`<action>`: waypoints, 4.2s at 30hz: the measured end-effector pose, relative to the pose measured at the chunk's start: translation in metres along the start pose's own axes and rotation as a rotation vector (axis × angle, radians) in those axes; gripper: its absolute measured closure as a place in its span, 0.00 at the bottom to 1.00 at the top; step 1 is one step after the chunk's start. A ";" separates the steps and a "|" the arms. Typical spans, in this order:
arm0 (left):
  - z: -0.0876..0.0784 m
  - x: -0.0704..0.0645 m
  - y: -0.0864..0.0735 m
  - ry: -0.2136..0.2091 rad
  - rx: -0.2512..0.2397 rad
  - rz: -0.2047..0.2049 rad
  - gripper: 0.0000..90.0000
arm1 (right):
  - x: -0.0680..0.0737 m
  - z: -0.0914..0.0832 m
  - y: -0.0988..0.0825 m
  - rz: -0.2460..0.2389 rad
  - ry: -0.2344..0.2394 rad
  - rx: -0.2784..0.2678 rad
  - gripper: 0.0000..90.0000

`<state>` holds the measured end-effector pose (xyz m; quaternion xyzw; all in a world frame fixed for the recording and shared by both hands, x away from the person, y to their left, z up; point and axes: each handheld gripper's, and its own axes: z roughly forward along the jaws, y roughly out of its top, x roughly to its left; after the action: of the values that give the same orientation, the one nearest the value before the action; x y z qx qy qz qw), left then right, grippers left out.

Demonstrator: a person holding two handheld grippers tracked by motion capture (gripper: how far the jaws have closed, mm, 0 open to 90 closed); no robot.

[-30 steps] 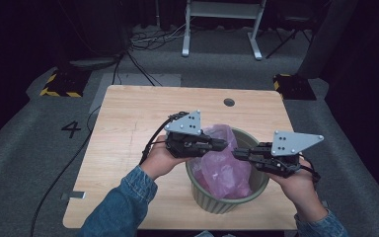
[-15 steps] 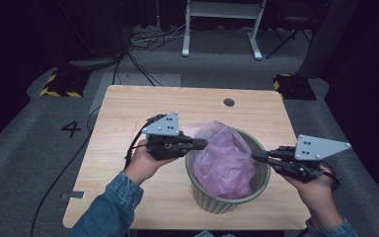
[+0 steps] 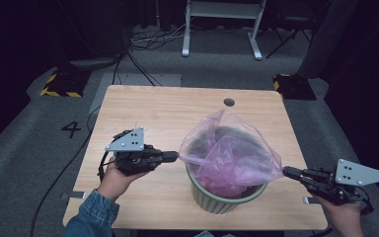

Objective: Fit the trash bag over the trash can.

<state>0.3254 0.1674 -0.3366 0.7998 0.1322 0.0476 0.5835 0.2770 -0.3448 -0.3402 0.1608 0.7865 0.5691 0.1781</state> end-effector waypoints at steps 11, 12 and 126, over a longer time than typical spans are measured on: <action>-0.022 0.003 -0.026 -0.006 0.024 -0.049 1.00 | 0.003 -0.024 -0.025 0.027 0.004 -0.008 1.00; -0.023 0.002 -0.026 -0.001 0.017 -0.051 0.99 | 0.004 -0.024 -0.024 0.024 0.007 -0.006 0.99; 0.029 0.027 0.009 0.056 0.051 -0.064 0.91 | -0.031 0.038 0.019 0.123 0.051 0.190 0.95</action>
<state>0.3591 0.1449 -0.3395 0.8082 0.1751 0.0479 0.5602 0.3229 -0.3209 -0.3297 0.2104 0.8299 0.5055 0.1069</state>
